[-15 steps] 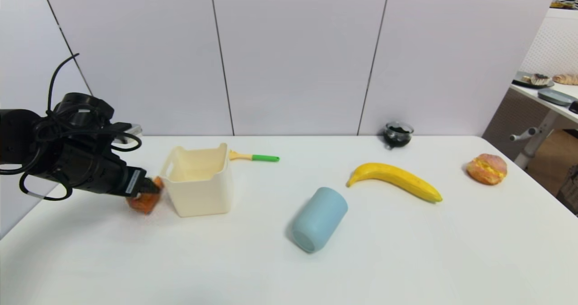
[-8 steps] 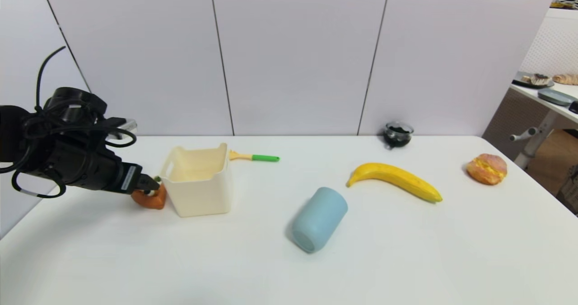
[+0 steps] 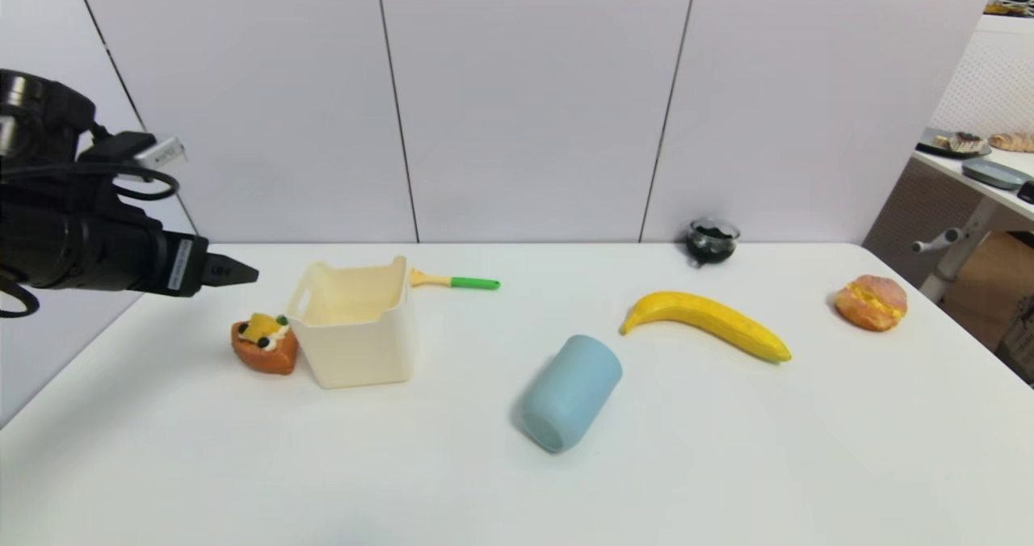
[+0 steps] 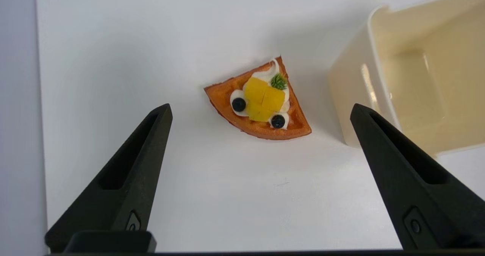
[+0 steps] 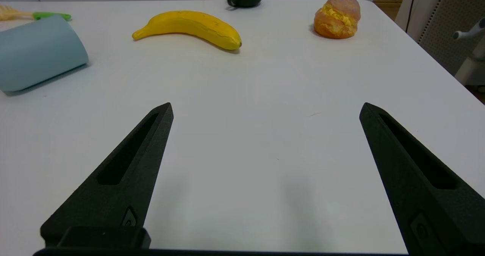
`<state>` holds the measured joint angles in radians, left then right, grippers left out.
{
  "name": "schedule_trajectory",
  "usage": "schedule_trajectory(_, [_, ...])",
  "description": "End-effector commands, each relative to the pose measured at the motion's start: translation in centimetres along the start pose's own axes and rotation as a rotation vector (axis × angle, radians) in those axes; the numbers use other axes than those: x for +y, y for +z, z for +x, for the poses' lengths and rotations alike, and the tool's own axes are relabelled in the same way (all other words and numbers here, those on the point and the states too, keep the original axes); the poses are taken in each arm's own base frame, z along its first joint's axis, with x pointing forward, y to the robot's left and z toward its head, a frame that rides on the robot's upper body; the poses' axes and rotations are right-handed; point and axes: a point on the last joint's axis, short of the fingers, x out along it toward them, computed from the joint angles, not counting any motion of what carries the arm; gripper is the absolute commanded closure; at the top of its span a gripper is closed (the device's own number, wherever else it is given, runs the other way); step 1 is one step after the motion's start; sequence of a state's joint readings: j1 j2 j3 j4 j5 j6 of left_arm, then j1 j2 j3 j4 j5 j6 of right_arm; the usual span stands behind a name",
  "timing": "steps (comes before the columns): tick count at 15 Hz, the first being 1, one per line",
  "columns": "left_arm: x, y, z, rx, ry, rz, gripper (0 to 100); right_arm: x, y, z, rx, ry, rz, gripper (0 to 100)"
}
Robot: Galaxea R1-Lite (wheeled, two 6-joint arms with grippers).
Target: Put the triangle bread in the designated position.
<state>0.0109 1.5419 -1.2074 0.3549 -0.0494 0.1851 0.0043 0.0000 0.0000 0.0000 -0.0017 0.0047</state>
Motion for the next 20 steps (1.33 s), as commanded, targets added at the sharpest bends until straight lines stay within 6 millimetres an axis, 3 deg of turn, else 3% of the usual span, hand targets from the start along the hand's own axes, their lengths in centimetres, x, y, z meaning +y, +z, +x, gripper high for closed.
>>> schedule_trajectory(1, [-0.1, 1.5, -6.8, -0.216, 0.038, 0.013, 0, 0.0, 0.0, 0.0, 0.003, 0.001, -0.002, 0])
schedule_trajectory(6, [-0.8, -0.1, -14.8, -0.422, 0.070, 0.032, 0, 0.0, 0.0, 0.0, 0.002, 0.001, 0.001, 0])
schedule_trajectory(9, [-1.6, -3.4, -17.9, -0.483, 0.076, 0.036, 0, 0.0, 0.0, 0.0, 0.003, 0.000, 0.001, 0])
schedule_trajectory(14, [-3.2, -11.7, -19.3, -0.485, 0.082, 0.033, 0, 0.0, 0.0, 0.0, 0.003, 0.001, -0.002, 0])
schedule_trajectory(17, [-4.3, -17.7, -18.8, -0.485, 0.087, 0.033, 0, 0.0, 0.0, 0.0, 0.003, 0.001, -0.002, 0])
schedule_trajectory(20, [-5.1, -22.9, -16.9, -0.473, 0.082, 0.030, 0, 0.0, 0.0, 0.0, 0.003, 0.001, -0.002, 0])
